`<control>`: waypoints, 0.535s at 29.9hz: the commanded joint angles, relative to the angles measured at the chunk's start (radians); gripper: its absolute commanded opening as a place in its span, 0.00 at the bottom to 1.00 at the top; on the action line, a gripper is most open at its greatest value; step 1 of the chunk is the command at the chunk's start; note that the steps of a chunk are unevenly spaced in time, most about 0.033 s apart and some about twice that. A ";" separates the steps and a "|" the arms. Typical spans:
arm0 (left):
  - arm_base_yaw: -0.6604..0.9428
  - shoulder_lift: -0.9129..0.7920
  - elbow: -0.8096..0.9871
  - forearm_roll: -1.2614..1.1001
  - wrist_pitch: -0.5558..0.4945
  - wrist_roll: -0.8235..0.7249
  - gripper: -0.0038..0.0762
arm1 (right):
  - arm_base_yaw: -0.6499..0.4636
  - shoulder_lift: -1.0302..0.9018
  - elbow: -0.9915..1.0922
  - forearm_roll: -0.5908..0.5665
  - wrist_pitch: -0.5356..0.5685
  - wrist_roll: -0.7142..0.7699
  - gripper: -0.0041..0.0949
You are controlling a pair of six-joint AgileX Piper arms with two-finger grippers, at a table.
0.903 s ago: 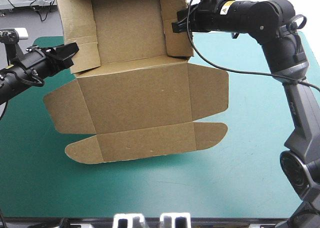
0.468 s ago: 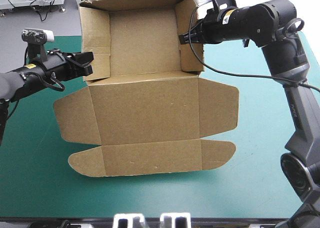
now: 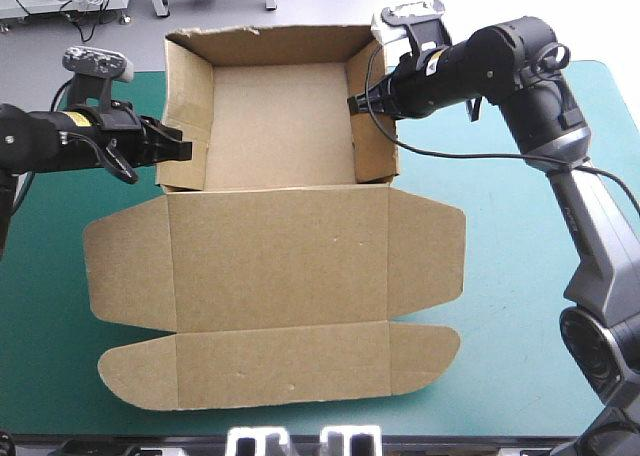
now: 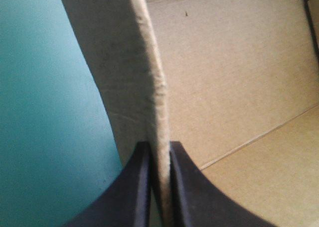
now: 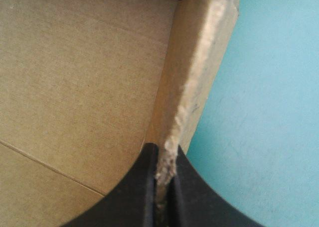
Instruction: Fold the box
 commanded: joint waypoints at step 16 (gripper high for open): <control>-0.281 0.314 -0.033 0.216 0.136 -0.231 0.03 | -0.143 -0.034 0.248 0.048 0.012 -0.025 0.04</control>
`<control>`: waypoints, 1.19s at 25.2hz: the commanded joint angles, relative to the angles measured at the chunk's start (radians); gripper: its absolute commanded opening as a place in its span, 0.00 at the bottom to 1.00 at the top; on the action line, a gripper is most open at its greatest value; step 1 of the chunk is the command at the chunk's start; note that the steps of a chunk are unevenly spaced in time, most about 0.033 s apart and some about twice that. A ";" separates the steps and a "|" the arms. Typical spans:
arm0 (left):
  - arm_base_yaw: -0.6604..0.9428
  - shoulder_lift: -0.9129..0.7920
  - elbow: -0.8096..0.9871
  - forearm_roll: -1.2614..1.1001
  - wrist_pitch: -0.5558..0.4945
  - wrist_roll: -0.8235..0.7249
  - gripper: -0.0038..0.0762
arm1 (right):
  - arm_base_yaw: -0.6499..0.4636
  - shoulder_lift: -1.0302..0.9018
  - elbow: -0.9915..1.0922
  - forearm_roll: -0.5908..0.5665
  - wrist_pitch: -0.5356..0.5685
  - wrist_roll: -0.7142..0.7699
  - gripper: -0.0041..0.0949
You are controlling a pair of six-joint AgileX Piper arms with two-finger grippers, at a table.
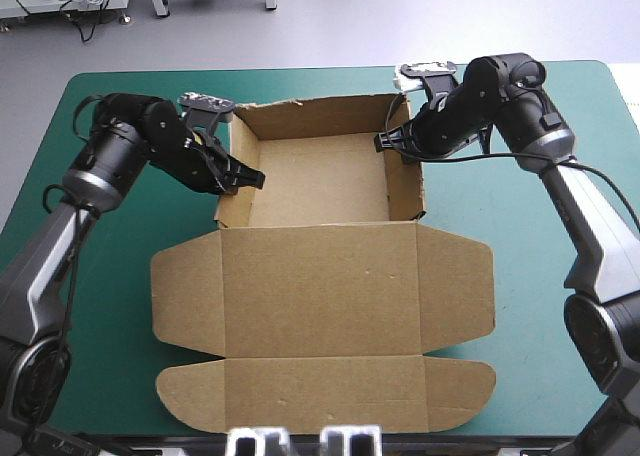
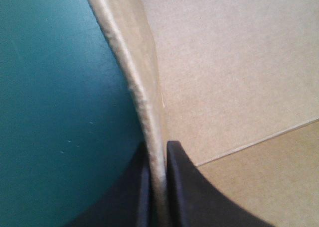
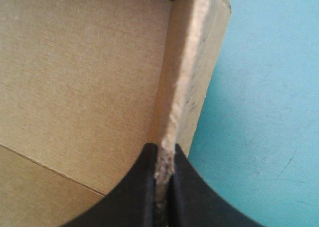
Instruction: Fold the box
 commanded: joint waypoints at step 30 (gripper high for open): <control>-0.040 0.124 -0.031 -0.014 -0.144 -0.031 0.04 | -0.050 0.210 -0.024 0.011 -0.038 -0.165 0.10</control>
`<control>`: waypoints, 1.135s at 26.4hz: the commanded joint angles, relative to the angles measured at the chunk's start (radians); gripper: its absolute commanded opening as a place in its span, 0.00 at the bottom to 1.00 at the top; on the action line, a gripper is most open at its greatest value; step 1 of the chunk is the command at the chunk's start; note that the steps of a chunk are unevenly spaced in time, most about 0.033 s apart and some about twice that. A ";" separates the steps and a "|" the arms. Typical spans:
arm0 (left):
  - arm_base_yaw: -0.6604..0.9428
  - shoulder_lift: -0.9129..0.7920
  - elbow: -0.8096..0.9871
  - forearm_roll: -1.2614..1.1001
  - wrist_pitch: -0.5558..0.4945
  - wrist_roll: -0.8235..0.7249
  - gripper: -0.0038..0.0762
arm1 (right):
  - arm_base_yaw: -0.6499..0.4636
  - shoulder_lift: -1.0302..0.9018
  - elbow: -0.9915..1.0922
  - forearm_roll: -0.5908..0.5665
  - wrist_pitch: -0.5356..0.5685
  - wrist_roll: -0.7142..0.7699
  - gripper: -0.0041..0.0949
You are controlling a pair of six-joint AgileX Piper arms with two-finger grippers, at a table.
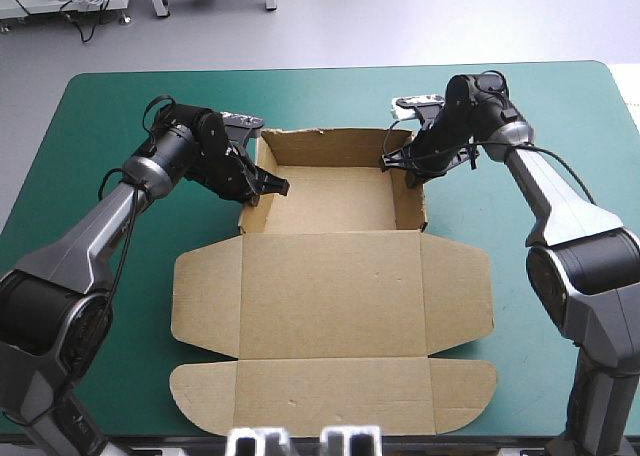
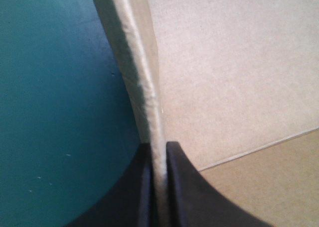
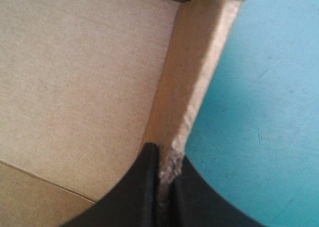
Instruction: Fold the box
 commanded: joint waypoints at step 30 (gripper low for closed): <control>-0.008 -0.047 -0.209 0.126 0.166 0.017 0.67 | 0.002 -0.067 -0.319 -0.090 0.024 -0.027 0.39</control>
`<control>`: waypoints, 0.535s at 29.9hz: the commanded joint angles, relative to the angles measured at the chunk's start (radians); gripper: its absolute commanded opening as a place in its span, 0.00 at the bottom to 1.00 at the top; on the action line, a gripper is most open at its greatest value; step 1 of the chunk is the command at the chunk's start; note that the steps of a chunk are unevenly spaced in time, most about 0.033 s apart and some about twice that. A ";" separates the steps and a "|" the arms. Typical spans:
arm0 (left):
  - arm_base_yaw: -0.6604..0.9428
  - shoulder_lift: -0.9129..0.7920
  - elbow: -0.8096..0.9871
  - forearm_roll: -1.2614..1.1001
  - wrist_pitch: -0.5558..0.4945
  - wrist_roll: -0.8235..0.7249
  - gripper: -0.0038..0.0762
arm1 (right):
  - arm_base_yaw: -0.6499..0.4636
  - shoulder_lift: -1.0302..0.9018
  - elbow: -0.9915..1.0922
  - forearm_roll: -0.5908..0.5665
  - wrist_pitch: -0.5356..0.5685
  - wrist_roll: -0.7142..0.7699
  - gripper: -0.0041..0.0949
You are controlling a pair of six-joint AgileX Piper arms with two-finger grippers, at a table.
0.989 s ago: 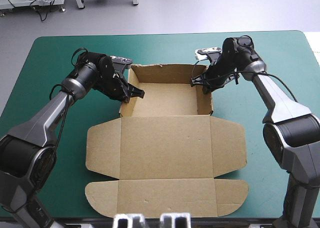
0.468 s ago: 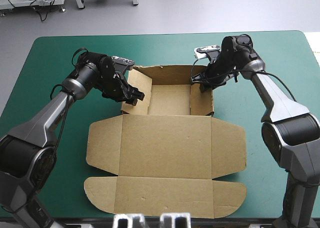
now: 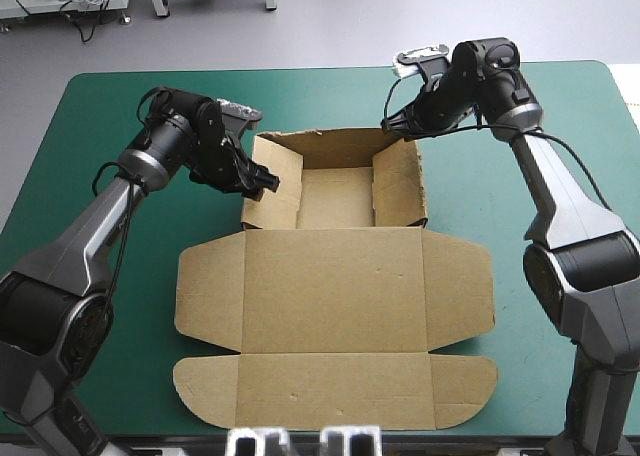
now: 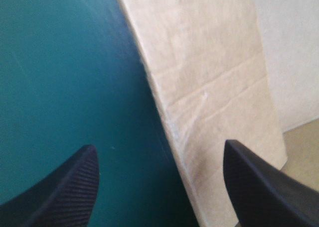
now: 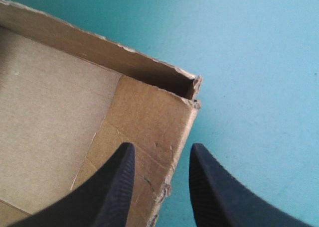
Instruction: Fold the box
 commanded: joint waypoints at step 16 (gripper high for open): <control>-0.005 -0.382 -0.251 -0.065 0.062 0.007 0.06 | 0.001 -0.272 -0.003 0.024 0.013 -0.001 0.39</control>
